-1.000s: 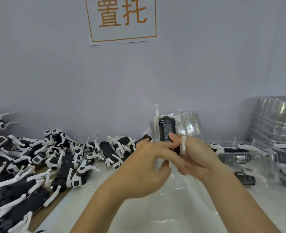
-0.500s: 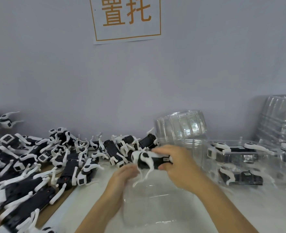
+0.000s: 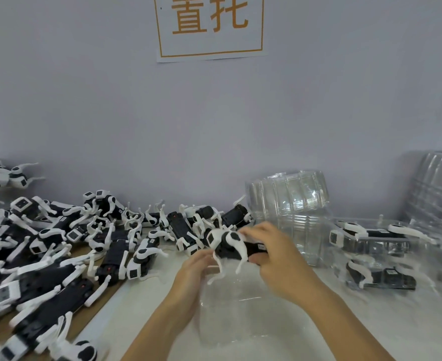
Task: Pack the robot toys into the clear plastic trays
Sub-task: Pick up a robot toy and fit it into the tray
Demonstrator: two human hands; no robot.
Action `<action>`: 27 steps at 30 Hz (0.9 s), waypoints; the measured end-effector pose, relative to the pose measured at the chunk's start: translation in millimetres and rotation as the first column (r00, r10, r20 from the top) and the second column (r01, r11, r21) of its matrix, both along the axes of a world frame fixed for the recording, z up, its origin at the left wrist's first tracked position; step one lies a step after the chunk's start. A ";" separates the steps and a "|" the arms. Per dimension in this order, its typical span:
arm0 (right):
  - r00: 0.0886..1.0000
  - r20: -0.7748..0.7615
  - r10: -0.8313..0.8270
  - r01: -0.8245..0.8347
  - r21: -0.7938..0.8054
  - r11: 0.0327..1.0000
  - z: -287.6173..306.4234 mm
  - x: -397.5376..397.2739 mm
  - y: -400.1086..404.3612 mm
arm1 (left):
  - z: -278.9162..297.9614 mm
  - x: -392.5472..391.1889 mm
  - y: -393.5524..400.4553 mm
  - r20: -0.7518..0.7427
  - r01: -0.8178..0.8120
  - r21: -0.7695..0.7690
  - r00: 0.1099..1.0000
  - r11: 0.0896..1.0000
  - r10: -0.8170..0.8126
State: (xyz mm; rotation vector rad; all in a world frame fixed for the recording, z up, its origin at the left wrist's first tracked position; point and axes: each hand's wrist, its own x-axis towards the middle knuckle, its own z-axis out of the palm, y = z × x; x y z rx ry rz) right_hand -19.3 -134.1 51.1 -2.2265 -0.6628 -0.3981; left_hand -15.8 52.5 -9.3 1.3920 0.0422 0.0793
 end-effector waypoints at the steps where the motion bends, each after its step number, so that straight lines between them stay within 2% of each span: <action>1: 1.000 0.027 -0.002 0.001 0.045 0.999 4.5 -0.8 -0.9 | -0.4 1.4 0.2 0.000 -0.017 0.007 1.000 1.000 0.017; 3: 0.994 0.102 -0.043 0.044 -0.006 0.999 10.5 -1.8 -6.3 | -2.2 3.5 1.0 0.006 -0.045 0.046 0.999 0.998 0.045; 5: 0.979 0.174 -0.105 0.136 -0.179 0.974 13.6 -2.6 -12.9 | -5.1 4.8 1.6 0.019 -0.037 0.086 0.999 0.996 0.035; 7: 0.982 0.149 -0.113 0.154 -0.298 0.942 14.2 -4.1 -13.3 | -6.2 5.0 1.3 0.017 -0.032 0.109 0.999 0.994 0.030; 11: 0.997 0.059 -0.058 0.079 -0.472 0.878 0.6 -8.5 7.5 | -4.7 1.1 -1.3 0.022 -0.025 0.082 0.999 0.996 0.023; 12: 0.998 0.015 -0.064 0.063 -0.462 0.885 -4.9 -7.5 9.7 | -4.9 0.4 -0.1 0.016 -0.041 0.065 0.999 0.997 0.040; 15: 0.984 -0.158 -0.077 0.026 -0.302 0.953 -16.6 -0.7 4.8 | -4.8 -1.3 3.0 0.007 -0.017 0.006 1.000 1.000 0.017; 21: 0.980 -0.144 -0.139 0.096 -0.274 0.957 -25.9 5.2 7.2 | -1.9 1.2 6.2 -0.014 0.053 0.047 0.999 0.997 -0.052; 24: 0.974 -0.143 -0.173 0.123 -0.301 0.946 -27.3 4.6 9.2 | 2.5 5.6 8.2 -0.063 0.016 0.167 0.998 0.986 -0.005; 27: 0.989 -0.112 -0.094 0.073 -0.177 0.981 -20.1 0.5 6.2 | 4.2 6.8 8.7 -0.076 0.030 0.180 0.997 0.983 -0.016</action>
